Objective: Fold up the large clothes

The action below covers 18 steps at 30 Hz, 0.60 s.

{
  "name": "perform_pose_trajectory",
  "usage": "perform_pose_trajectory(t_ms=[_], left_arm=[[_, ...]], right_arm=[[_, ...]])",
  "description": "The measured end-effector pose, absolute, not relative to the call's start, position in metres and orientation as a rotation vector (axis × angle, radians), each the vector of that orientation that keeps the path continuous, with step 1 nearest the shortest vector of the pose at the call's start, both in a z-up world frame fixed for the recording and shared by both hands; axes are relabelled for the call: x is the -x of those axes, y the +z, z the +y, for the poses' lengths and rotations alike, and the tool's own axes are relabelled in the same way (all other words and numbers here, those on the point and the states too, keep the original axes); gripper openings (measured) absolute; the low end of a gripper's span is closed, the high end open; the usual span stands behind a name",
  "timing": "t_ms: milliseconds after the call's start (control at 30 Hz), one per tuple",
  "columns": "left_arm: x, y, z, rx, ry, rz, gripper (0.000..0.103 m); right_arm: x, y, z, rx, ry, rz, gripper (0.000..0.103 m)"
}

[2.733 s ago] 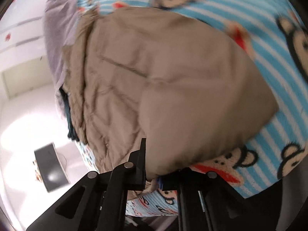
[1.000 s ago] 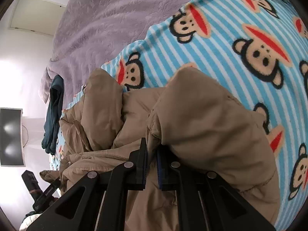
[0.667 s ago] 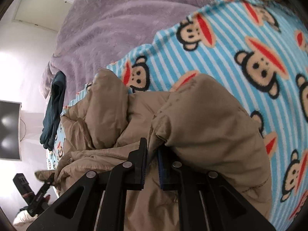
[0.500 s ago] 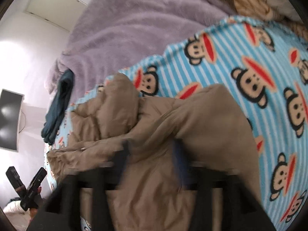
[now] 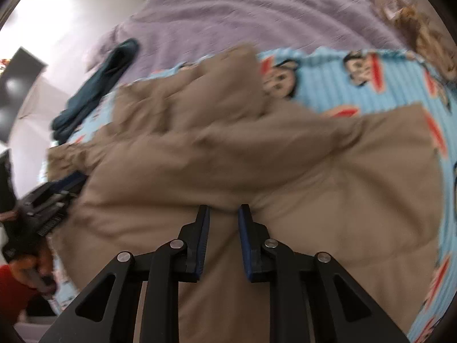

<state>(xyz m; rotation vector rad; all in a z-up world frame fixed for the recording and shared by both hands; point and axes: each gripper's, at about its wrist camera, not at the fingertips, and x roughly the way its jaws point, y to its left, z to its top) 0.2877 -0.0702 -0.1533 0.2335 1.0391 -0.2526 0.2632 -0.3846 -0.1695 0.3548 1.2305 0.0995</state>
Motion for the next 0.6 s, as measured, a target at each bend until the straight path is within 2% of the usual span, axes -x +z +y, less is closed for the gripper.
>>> perform_pose_trajectory(t_ms=[67, 167, 200, 267, 467, 600], left_arm=[[-0.299, -0.153, -0.051, -0.214, -0.205, 1.033, 0.040], [-0.313, -0.160, -0.022, -0.206, -0.136, 1.026, 0.040], [-0.317, -0.166, -0.013, -0.203, -0.119, 1.024, 0.040], [-0.324, -0.175, -0.009, -0.197, -0.103, 1.026, 0.040], [-0.345, -0.202, -0.012, -0.171, -0.063, 1.019, 0.040], [-0.354, -0.212, -0.012, -0.145, -0.058, 1.023, 0.040]], right_arm=[[-0.267, -0.173, -0.410, -0.357, 0.035, 1.219, 0.021], [-0.262, -0.178, -0.448, -0.403, -0.033, 1.204, 0.016], [-0.260, -0.182, -0.459, -0.418, -0.042, 1.196, 0.007], [-0.260, -0.191, -0.470, -0.451, -0.035, 1.190, 0.003], [-0.270, -0.212, -0.470, -0.389, -0.056, 1.127, 0.003], [-0.281, -0.229, -0.482, -0.476, -0.059, 1.109, 0.002]])
